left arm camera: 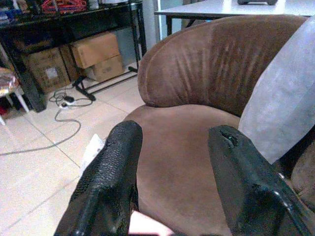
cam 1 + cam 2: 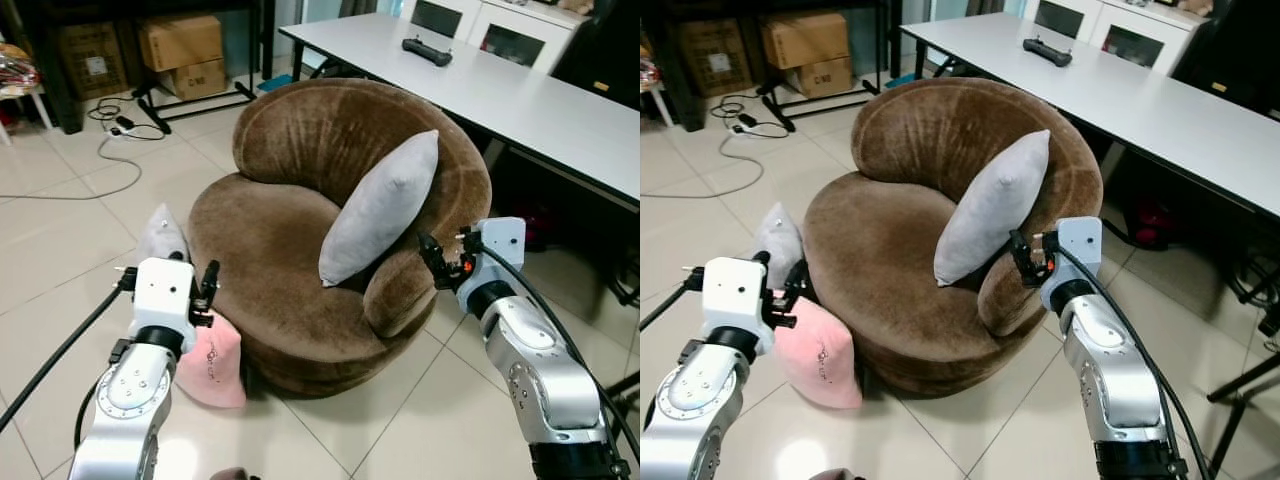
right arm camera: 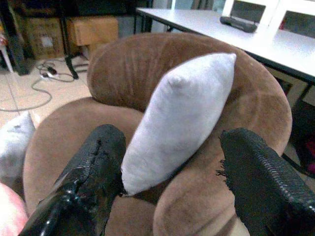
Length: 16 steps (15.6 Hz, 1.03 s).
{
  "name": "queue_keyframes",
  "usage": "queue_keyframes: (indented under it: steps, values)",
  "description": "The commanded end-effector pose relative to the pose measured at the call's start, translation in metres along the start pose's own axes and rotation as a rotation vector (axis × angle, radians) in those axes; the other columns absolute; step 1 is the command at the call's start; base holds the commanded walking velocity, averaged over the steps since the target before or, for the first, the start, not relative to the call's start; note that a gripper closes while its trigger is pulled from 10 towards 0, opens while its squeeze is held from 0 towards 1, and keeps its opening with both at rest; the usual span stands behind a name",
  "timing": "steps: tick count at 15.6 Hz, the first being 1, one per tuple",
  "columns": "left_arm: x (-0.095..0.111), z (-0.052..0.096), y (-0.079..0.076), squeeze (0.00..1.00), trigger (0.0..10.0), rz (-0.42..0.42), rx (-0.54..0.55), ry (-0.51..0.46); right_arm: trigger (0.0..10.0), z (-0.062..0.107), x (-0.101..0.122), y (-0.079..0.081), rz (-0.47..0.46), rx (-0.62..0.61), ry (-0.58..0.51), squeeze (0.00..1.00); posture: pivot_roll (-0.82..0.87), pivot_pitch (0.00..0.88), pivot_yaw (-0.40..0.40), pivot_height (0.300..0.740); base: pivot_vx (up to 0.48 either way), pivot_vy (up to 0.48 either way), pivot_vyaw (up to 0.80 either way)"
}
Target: Move the pillow to the sofa from floor
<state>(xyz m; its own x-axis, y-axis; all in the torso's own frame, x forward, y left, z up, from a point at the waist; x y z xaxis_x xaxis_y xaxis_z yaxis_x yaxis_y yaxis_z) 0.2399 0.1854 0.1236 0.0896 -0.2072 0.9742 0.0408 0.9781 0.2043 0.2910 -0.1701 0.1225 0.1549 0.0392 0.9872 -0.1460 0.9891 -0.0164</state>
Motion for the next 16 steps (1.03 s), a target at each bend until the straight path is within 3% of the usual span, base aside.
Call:
queue_keyframes:
  steps: [1, 8, 16]
  values:
    - [-0.002, 0.000, -0.004, 0.00, 10.0, -0.007, -0.015, 0.008, 10.0, 0.000, -0.002, -0.009, 0.027, -0.025, 0.005, 0.00, 0.04, 0.000, -0.094, 0.740, 0.000, 0.244, 0.00]
    - [0.002, -0.007, 0.007, 0.00, 10.0, -0.047, -0.040, 0.003, 10.0, 0.001, -0.008, -0.006, 0.009, -0.061, -0.009, 0.00, 0.06, 0.000, -0.014, 0.740, 0.000, 0.272, 0.00]
    - [0.001, -0.008, 0.004, 0.00, 10.0, -0.012, -0.030, 0.001, 10.0, 0.005, -0.010, -0.004, -0.008, -0.049, -0.009, 0.00, 0.05, 0.000, -0.045, 0.740, 0.000, 0.288, 0.00]
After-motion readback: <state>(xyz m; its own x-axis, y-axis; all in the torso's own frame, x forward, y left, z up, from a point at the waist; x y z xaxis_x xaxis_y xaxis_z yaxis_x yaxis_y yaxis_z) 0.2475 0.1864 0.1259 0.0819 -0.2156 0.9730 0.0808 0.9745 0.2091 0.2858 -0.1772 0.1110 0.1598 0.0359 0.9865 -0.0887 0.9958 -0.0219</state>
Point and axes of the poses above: a point about 5 cm out from each wrist's last joint towards the gripper, its own z axis pointing back from the gripper into the wrist, its own x axis along the axis of the wrist's last joint, y = z × x, the point moved 1 cm from there along -z, pointing out of the wrist towards the gripper, and after that the axes turned 1 degree about z, right-handed, at the moved point
